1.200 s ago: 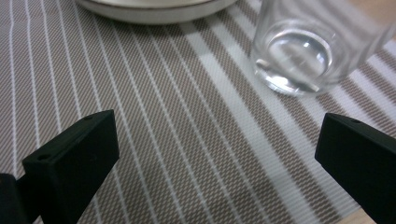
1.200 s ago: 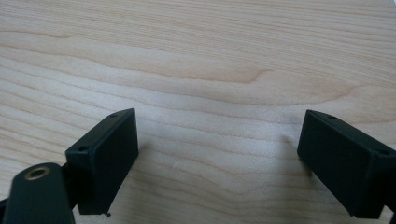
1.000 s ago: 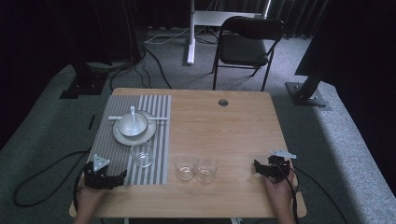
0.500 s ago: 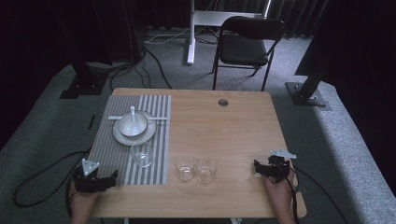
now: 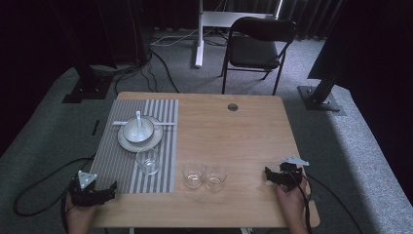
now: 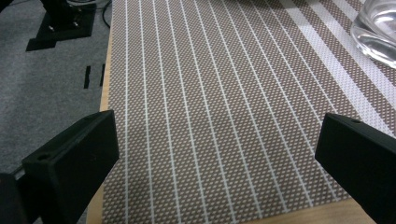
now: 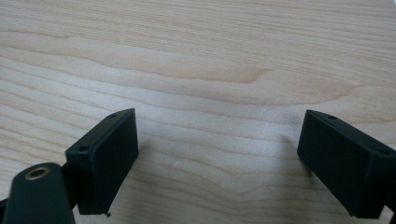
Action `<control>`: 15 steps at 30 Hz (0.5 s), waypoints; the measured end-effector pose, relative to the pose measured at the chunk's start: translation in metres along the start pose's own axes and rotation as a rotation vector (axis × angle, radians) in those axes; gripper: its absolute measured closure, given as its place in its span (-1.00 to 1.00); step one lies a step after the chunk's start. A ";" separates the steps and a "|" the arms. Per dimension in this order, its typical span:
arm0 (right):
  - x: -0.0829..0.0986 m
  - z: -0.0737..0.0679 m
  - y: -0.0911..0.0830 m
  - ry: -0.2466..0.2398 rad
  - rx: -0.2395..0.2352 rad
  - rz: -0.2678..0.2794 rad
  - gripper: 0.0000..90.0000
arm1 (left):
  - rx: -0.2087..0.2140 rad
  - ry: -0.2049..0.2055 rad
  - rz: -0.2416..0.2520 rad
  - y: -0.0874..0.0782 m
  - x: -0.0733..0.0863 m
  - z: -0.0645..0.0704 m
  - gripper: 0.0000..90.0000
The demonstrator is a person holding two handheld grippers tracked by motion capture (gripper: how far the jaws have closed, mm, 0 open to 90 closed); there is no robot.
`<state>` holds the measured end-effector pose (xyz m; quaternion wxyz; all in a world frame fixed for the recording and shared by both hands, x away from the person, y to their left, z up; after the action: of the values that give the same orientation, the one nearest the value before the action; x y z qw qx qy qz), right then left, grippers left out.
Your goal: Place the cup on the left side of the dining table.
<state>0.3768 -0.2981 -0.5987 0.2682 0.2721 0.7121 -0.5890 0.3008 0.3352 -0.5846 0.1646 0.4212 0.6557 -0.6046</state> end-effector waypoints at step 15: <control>0.000 0.000 0.000 0.001 0.000 0.000 -0.74 | -0.036 0.003 0.002 -0.003 0.011 -0.010 -1.00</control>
<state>0.3768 -0.2981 -0.5987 0.2678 0.2722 0.7123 -0.5890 0.2952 0.3486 -0.5880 0.1720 0.4197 0.6663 -0.5919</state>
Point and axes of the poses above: each handheld gripper's, and its own axes: y roughly forward along the jaws, x roughly out of its underside, z roughly to its right, the point moved 7 cm from there along y, roughly forward along the jaws, and after that the axes turned 12 degrees about y, right-handed, at the moved point
